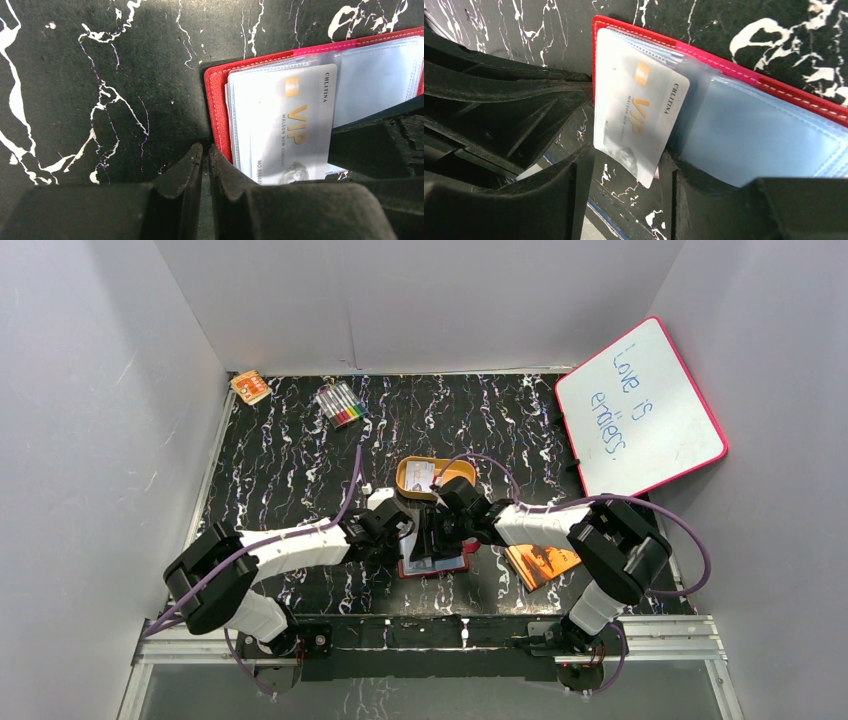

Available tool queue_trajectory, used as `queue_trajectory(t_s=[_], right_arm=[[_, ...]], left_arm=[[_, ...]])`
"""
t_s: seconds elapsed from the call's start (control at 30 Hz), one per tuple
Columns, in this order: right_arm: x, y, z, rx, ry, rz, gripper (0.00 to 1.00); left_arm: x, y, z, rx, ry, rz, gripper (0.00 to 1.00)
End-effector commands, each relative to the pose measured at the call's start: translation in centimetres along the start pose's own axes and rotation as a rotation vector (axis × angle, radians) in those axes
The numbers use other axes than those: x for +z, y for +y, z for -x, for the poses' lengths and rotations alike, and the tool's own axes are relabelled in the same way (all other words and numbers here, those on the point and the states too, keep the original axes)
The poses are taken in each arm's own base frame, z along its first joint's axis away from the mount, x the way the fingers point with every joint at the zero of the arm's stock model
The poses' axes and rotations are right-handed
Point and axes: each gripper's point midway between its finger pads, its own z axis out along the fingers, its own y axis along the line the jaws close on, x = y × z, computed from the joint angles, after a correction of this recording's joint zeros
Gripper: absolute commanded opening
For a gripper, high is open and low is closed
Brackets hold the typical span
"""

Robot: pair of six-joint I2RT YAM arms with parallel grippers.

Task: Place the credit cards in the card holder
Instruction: Insert the credit card into the card holder.

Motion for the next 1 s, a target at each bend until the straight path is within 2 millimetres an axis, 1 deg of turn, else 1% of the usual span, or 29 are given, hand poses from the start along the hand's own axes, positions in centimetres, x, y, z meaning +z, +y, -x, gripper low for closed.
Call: queue_trajectory(t_s=[0.0, 0.13, 0.17, 0.23, 0.27, 0.43, 0.57, 0.63, 0.67, 0.73, 0.83, 0.9, 0.97], right_arm=[[-0.3, 0.7, 0.7, -0.056, -0.037, -0.053, 0.61], [-1.5, -0.4, 1.4, -0.054, -0.071, -0.153, 0.66], [-1.8, -0.4, 1.7, -0.056, -0.083, -0.168, 0.67], [-2.3, -0.4, 2.1, -0.06, -0.107, -0.18, 0.74], [-2.5, -0.2, 2.3, -0.065, -0.117, -0.176, 0.75], [-3.0, 0.3, 2.7, -0.072, -0.14, -0.167, 0.75], [-3.7, 0.7, 3.2, -0.078, -0.179, -0.153, 0.71], [-4.1, 0.9, 3.5, -0.084, -0.206, -0.146, 0.68], [-4.2, 1.0, 3.6, -0.088, -0.215, -0.142, 0.64], [-4.1, 0.8, 3.9, -0.092, -0.226, -0.15, 0.51], [-3.6, 0.3, 4.1, -0.096, -0.215, -0.183, 0.28], [-3.4, -0.3, 4.3, -0.099, -0.203, -0.224, 0.19], [-3.3, -1.3, 4.7, -0.11, -0.208, -0.28, 0.14]], left_arm=[[0.4, 2.4, -4.0, 0.021, 0.132, 0.06, 0.11], [0.2, 3.3, -4.2, 0.011, 0.124, 0.089, 0.11], [0.2, 3.4, -4.2, 0.009, 0.12, 0.092, 0.11], [0.1, 3.5, -4.1, 0.006, 0.114, 0.092, 0.11], [0.0, 3.5, -4.1, 0.004, 0.11, 0.092, 0.11], [-0.2, 3.5, -3.9, 0.0, 0.104, 0.09, 0.11], [-0.3, 3.4, -3.8, -0.002, 0.097, 0.086, 0.11], [-0.3, 3.5, -3.8, -0.001, 0.097, 0.088, 0.11], [-0.3, 3.4, -3.7, -0.002, 0.094, 0.086, 0.11], [-0.3, 3.4, -3.6, -0.004, 0.092, 0.089, 0.11], [-0.4, 3.4, -3.5, -0.003, 0.089, 0.09, 0.11], [-0.4, 3.3, -3.4, -0.002, 0.087, 0.09, 0.11], [-0.4, 3.1, -3.2, 0.002, 0.087, 0.089, 0.11]])
